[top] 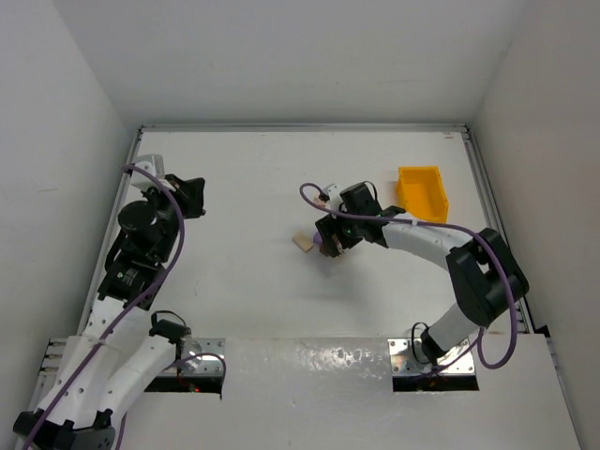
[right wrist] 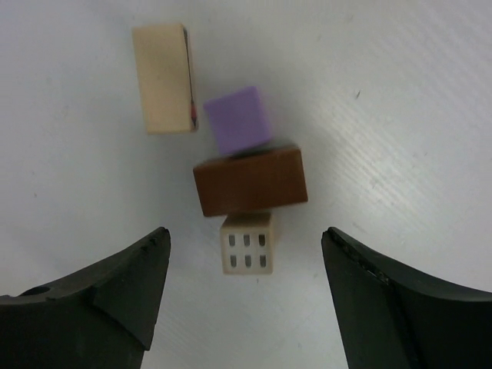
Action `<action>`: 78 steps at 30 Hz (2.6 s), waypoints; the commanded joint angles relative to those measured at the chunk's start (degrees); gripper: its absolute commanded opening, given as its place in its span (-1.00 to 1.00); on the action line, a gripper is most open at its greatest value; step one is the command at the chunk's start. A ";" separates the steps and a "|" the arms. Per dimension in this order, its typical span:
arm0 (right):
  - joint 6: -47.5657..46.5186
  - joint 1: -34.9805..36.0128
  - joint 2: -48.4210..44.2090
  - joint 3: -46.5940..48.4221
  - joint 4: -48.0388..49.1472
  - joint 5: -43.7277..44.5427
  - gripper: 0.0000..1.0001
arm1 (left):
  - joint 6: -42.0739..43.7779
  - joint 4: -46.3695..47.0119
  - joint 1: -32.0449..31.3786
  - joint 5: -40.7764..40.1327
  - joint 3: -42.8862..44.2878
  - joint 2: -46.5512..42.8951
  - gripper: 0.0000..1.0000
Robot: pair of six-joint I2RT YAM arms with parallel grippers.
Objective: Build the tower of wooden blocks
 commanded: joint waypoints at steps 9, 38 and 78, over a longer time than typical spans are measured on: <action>-6.23 0.47 9.36 11.30 -3.06 -1.29 0.61 | -0.34 1.85 1.00 0.45 0.76 0.10 -0.97; 44.20 12.50 0.76 -5.65 5.64 26.99 0.13 | -0.87 2.12 -3.91 0.54 0.41 -7.01 -0.94; 43.42 18.13 6.91 0.49 2.65 34.12 0.39 | -0.26 1.06 -8.14 -1.75 0.67 -9.13 -0.92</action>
